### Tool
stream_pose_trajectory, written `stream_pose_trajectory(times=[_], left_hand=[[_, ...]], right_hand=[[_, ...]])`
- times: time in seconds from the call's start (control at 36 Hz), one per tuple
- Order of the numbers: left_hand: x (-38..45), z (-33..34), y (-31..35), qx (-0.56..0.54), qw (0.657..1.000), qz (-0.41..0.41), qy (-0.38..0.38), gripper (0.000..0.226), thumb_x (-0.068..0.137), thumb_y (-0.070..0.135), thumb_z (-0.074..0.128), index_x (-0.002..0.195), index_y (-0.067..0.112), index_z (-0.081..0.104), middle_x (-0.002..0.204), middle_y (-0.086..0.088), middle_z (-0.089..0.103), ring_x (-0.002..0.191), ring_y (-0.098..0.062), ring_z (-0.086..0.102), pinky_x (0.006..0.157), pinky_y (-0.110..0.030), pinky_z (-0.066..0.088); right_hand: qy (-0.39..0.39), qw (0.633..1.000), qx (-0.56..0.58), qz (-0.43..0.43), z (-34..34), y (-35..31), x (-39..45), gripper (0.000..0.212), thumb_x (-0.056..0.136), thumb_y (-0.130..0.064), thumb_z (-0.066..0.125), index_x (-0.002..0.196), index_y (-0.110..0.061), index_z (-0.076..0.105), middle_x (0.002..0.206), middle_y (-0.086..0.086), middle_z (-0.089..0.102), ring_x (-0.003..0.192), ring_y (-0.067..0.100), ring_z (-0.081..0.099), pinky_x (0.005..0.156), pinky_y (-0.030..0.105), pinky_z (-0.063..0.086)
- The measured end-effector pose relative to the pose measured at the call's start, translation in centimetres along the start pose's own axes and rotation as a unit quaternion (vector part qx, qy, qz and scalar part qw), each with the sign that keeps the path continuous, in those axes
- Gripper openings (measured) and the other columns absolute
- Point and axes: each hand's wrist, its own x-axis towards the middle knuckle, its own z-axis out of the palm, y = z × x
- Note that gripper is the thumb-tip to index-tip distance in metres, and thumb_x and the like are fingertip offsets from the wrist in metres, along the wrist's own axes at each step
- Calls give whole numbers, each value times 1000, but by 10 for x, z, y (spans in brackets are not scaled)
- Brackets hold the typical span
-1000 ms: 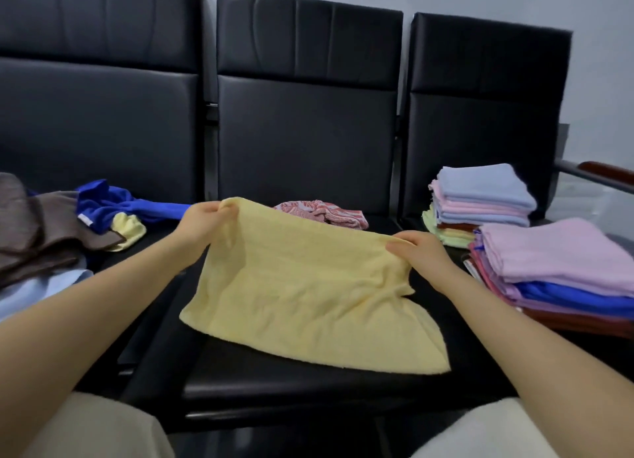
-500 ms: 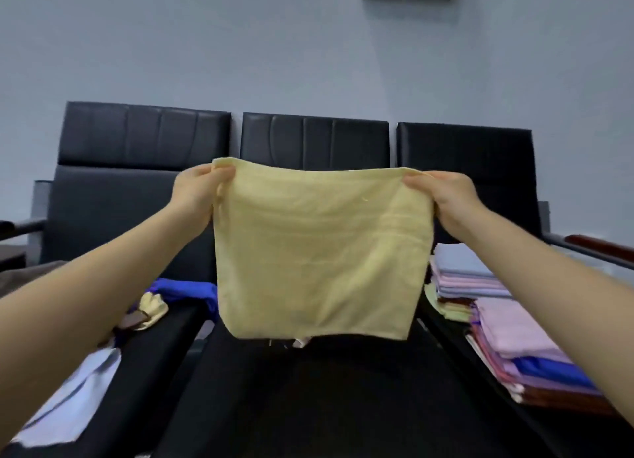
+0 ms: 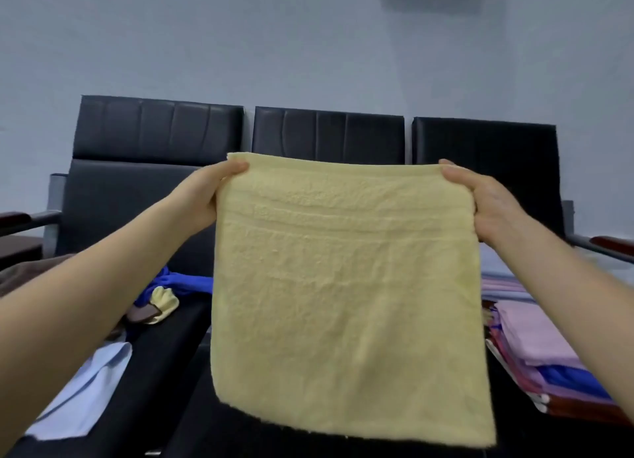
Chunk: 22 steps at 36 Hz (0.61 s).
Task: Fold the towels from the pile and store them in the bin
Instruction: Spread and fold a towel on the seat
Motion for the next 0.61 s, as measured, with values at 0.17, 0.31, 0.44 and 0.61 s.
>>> stream_pose_trajectory(times=[0.17, 0.31, 0.44, 0.61], left_hand=[[23, -3, -68, 119, 991, -53, 16, 10, 94, 16, 60, 98, 8, 65, 88, -5, 68, 79, -17, 66, 66, -30, 52], [45, -10, -143, 219, 972, -78, 33, 9, 90, 20, 64, 86, 16, 70, 96, -12, 70, 88, -29, 65, 88, -46, 52], [66, -5, -195, 274, 956, -66, 83, 21, 93, 20, 55, 75, 20, 65, 80, -5, 61, 74, -20, 53, 67, -29, 44], [92, -3, -233, 326, 937, -52, 109, 25, 93, 8, 45, 94, 21, 67, 84, 7, 62, 75, -9, 55, 61, -23, 44]], right_hand=[[21, 989, -105, 102, -29, 59, 16, 14, 96, -16, 57, 103, -20, 68, 82, 0, 75, 68, 12, 72, 62, 29, 56], [23, 973, -180, 146, -53, 124, 26, 12, 96, -7, 56, 95, -3, 67, 84, 7, 73, 71, 14, 72, 60, 24, 56], [65, 946, -287, 135, -67, 173, 44, 27, 89, -6, 66, 113, 6, 65, 111, 20, 69, 105, 32, 66, 98, 45, 51], [56, 905, -412, 85, -62, 214, 60, 21, 85, -1, 57, 79, -15, 72, 85, 8, 69, 82, 19, 60, 67, 29, 47]])
